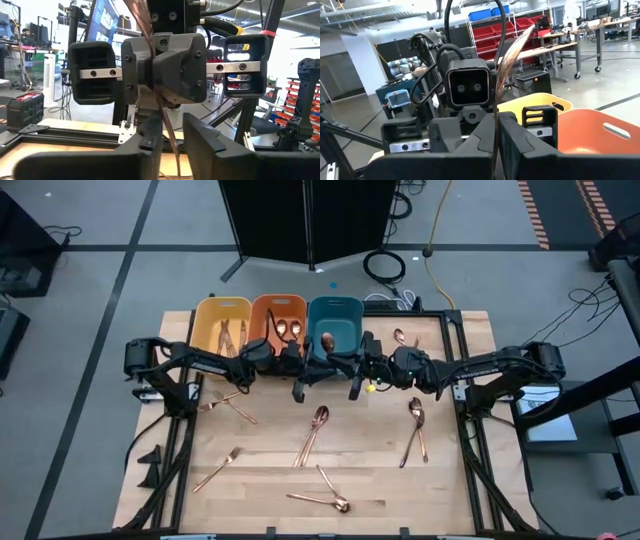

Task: Sort silverware
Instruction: Put the gold spoon into the orange bin

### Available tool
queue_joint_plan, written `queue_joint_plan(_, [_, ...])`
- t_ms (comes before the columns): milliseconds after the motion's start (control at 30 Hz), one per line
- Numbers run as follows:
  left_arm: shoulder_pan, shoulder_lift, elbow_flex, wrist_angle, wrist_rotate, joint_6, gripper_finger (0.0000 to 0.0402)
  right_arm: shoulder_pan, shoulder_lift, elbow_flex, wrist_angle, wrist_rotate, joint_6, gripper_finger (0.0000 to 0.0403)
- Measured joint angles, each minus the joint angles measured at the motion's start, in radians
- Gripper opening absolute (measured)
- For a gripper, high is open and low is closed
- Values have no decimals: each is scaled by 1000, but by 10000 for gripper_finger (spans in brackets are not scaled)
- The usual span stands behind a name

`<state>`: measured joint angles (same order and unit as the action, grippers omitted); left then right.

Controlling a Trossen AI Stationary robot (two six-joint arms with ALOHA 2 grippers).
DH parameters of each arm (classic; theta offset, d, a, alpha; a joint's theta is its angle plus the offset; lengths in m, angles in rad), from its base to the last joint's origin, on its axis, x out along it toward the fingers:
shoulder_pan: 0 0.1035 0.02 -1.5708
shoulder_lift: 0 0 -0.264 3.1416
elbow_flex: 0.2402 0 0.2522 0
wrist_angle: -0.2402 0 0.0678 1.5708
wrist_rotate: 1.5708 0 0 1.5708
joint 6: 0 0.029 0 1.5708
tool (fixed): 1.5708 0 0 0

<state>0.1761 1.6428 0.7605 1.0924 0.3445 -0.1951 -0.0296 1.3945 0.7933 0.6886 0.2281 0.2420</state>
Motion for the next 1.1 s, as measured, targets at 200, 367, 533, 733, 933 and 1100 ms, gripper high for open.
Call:
queue_joint_plan(200, [0, 0, -1, -6, -1, 13, 8, 1, 0, 0, -10, -5, 3, 6])
queue_joint_plan(367, [0, 0, -2, -13, -6, 16, 2, 1, -2, 0, -41, -7, 6, 27])
queue_joint_plan(533, [4, 0, -2, -14, -6, 18, 1, 0, -20, 1, -115, -2, -8, 68])
queue_joint_plan(733, [41, -24, -1, -85, 2, 14, 0, -3, -123, 0, -274, 24, -72, 139])
queue_joint_plan(933, [115, -143, -1, -304, -37, -38, 0, 1, -219, 0, -496, 19, -61, 183])
queue_joint_plan(1100, [229, -312, 0, -675, -179, -109, 0, 7, -230, 0, -636, 15, -9, 191])
